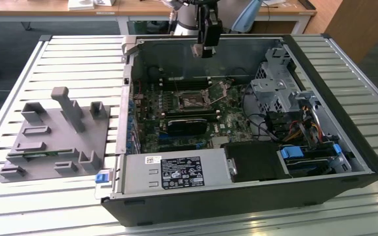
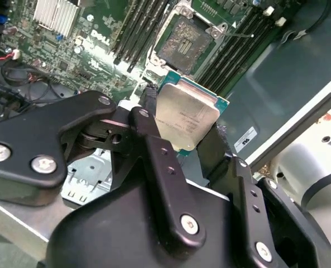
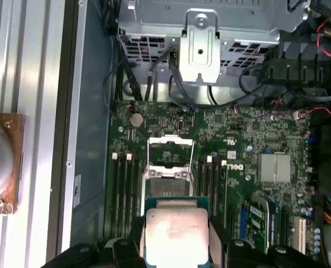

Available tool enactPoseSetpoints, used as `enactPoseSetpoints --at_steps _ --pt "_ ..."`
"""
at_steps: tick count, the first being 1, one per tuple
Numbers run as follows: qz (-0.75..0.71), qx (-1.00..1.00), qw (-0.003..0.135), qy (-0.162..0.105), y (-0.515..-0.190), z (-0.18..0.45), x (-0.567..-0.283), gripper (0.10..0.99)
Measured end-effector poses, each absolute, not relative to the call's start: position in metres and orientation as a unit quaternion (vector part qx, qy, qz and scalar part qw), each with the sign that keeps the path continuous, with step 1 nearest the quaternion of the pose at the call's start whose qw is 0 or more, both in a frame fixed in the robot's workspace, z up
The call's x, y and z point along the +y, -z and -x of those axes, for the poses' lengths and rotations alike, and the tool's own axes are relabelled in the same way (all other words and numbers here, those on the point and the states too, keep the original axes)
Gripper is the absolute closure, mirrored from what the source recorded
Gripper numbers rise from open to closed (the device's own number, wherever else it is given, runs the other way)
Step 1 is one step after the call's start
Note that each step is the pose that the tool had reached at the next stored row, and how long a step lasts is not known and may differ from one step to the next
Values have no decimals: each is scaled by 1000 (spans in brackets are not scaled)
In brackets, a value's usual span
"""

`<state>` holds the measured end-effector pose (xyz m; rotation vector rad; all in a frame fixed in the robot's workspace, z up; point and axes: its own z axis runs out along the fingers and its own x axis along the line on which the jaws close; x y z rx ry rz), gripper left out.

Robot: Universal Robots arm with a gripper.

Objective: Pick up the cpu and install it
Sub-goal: 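Place the cpu into insertion slot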

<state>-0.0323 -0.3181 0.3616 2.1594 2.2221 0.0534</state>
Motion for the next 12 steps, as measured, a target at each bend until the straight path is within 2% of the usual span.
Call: enactPoseSetpoints --at_steps 12 --pt "-705 709 22 -17 -342 33 -318 549"
